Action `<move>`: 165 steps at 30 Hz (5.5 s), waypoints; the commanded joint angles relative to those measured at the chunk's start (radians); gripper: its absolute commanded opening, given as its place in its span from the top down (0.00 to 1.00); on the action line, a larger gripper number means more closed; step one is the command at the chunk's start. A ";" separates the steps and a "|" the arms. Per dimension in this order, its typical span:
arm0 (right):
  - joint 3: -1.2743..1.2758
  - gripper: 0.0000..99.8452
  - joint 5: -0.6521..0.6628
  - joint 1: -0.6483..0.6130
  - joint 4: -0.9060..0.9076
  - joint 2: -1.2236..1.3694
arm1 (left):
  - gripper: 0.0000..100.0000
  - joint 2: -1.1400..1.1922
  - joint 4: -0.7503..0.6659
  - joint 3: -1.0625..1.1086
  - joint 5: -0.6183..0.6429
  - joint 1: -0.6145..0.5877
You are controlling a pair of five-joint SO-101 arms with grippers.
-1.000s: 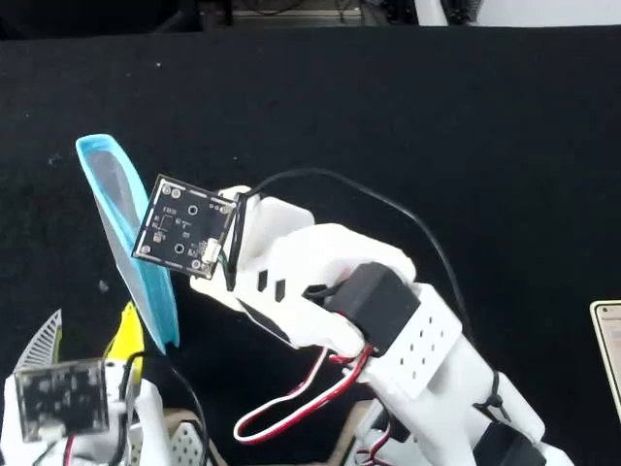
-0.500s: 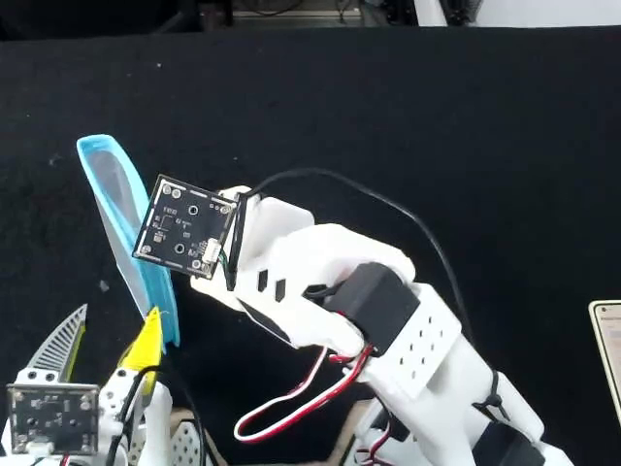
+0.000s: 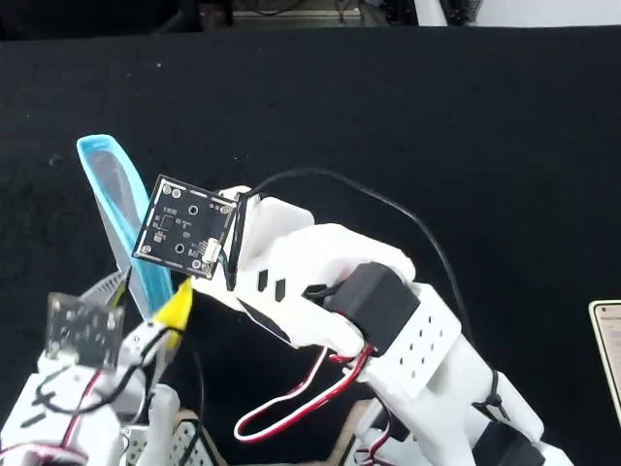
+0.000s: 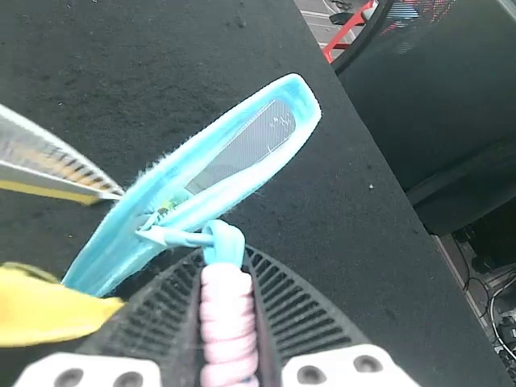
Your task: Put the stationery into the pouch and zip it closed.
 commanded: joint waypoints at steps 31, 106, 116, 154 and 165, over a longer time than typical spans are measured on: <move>0.409 0.99 -0.210 0.249 -0.054 -0.332 | 0.97 0.003 -0.114 0.111 -0.207 0.151; 0.898 0.99 -0.381 0.760 -1.157 0.159 | 0.97 0.000 -0.298 0.271 -0.209 0.254; 0.957 0.93 -0.371 0.509 -0.712 -0.203 | 0.97 0.002 -0.304 0.334 -0.209 0.246; 1.144 0.81 -0.407 0.361 -0.941 -0.282 | 0.97 0.000 -0.029 0.177 -0.480 0.108; 1.144 0.81 -0.443 0.308 -0.939 -0.288 | 0.97 0.000 -0.005 0.177 -0.505 0.099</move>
